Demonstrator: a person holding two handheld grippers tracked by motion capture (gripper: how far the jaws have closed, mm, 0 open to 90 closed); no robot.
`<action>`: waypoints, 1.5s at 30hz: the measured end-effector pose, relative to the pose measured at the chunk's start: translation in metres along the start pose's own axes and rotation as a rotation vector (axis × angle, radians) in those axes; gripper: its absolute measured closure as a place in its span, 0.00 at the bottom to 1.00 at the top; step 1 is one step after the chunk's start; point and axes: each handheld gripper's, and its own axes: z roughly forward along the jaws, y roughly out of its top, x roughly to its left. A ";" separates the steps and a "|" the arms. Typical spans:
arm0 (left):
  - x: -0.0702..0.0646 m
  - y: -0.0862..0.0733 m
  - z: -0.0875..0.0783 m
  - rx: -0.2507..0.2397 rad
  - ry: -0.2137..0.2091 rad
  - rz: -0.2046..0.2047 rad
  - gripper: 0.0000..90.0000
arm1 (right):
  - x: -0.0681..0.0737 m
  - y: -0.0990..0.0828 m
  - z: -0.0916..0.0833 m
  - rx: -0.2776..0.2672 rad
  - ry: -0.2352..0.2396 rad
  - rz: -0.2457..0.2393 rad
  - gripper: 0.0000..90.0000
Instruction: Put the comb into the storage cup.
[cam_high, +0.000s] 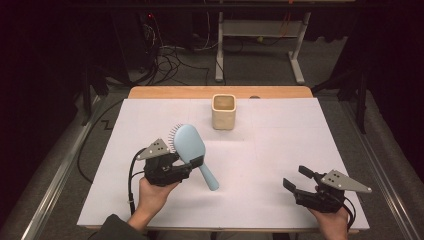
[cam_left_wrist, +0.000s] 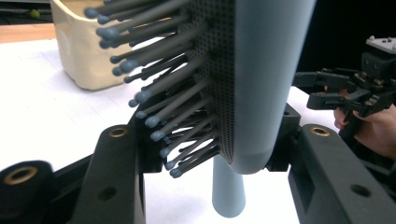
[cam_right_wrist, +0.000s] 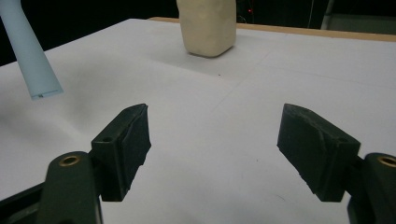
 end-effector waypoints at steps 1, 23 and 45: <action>0.001 0.001 0.000 -0.001 0.003 0.000 0.59 | -0.001 -0.001 0.000 0.001 -0.001 0.002 0.29; 0.011 0.031 0.009 0.016 0.056 0.023 0.59 | -0.009 -0.014 -0.002 0.003 -0.047 0.019 0.30; 0.014 0.059 0.039 0.032 0.043 0.036 0.59 | -0.009 -0.014 -0.001 0.001 -0.059 0.027 0.31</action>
